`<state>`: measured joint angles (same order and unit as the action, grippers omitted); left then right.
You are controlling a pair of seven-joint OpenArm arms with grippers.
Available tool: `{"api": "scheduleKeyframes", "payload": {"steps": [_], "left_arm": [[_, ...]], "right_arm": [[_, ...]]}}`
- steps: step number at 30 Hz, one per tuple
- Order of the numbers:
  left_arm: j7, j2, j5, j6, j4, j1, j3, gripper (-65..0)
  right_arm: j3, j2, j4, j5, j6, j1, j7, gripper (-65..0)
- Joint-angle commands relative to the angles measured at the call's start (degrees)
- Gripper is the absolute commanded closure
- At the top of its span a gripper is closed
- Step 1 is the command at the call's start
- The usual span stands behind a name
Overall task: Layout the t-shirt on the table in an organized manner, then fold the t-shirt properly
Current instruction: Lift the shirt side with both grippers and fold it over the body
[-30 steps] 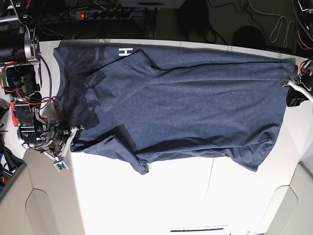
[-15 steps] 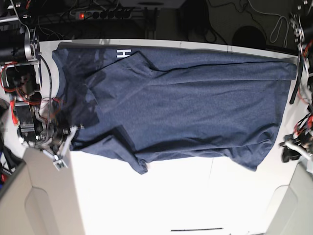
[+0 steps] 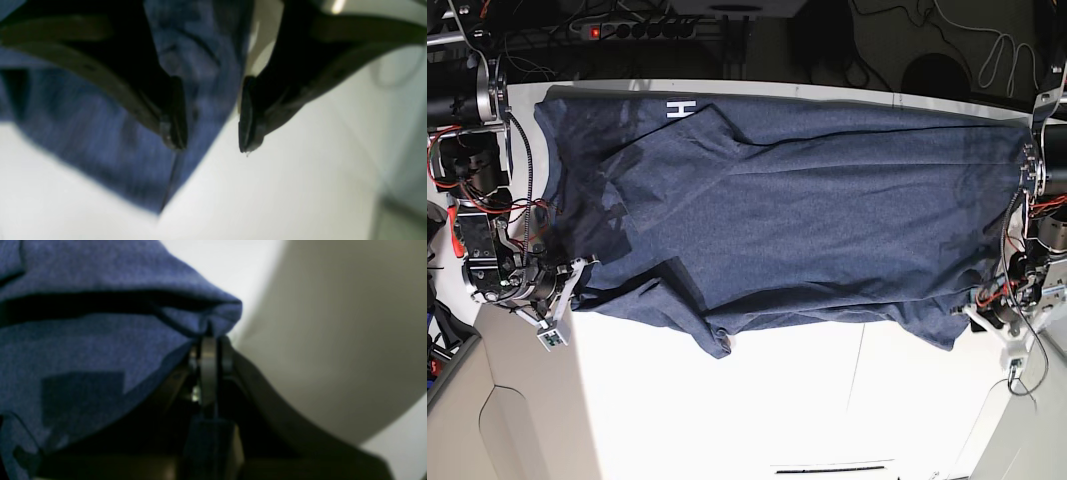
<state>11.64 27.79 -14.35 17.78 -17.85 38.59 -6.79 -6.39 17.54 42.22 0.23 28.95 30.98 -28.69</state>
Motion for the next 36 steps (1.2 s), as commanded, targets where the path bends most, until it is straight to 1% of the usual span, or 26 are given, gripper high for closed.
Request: {"api": "scheduleKeyframes", "payload": {"steps": [1,4,7,10,12,18,19,20,21,23,25,26,29,32,35,36], "left_arm": [[-1.1,1.1,-0.2,-0.5,0.0,1.6,0.0,-28.7],[-1.2,1.1,-0.3,-0.5,0.6,0.3,0.1,-28.7],[-1.2,1.0,-1.8,-0.4,0.6,-0.4,0.1,-28.7],[-1.2,0.4,-2.9,2.7,0.6,-0.3,0.1,-28.6],[-1.2,-0.4,-3.2,4.0,0.5,-0.3,0.1,-28.6],[-1.5,-2.3,-3.1,4.3,0.5,-0.3,0.0,-28.2],[-2.0,-2.4,-3.1,4.3,0.5,-0.3,0.0,-25.9],[-2.8,-2.4,-3.1,4.3,0.5,-0.3,0.0,-21.6],[-4.0,-2.3,-3.1,4.3,0.5,-0.3,0.1,-15.7],[-7.3,-1.9,-3.1,4.3,0.5,-0.4,0.1,-0.6],[-9.4,-1.0,-3.3,4.3,0.1,-0.6,0.1,0.0],[-9.4,-0.6,-3.7,4.3,-0.6,-0.7,0.2,0.0],[-7.5,1.0,-6.3,4.3,-3.1,-1.6,2.4,0.0],[-4.8,2.3,-9.5,4.7,-7.0,-4.6,7.2,0.0],[-3.7,3.0,-11.9,10.7,-11.5,-9.2,13.1,0.0],[-3.0,3.0,-12.5,12.6,-12.8,-10.8,15.1,0.0]], "right_arm": [[0.1,0.7,0.5,-0.2,0.0,0.8,-0.4,0.0],[0.1,0.7,0.5,-0.2,0.0,-0.2,-0.4,0.0],[0.1,0.7,0.5,-0.2,0.0,-0.8,-0.4,0.0],[0.1,0.7,0.6,-0.2,0.0,-1.2,-0.4,0.0],[0.1,0.7,0.6,-0.2,0.0,-1.3,-0.4,0.0],[0.1,0.7,0.6,-0.2,0.0,-1.3,-0.4,0.0],[0.1,0.7,0.6,-0.2,0.0,-1.3,-0.4,0.0],[0.1,0.7,0.6,-0.2,0.0,-1.3,-0.4,0.0],[0.1,0.7,0.6,-0.2,0.0,-1.3,-0.4,0.0],[0.1,0.7,0.6,-0.2,0.0,-1.3,-0.4,0.0],[0.1,0.7,0.6,-0.2,-0.2,-1.3,-0.4,0.0],[0.1,0.7,0.6,-0.2,-0.8,-1.3,-0.5,0.0],[0.8,0.7,1.5,2.3,-2.6,-1.3,-1.3,0.0],[2.7,0.7,3.4,4.4,-2.6,-1.3,-3.0,0.0],[5.9,0.7,6.1,5.6,-2.5,-1.4,-5.0,0.0],[7.1,0.7,7.1,6.5,-2.0,-1.3,-5.8,0.0]]}}
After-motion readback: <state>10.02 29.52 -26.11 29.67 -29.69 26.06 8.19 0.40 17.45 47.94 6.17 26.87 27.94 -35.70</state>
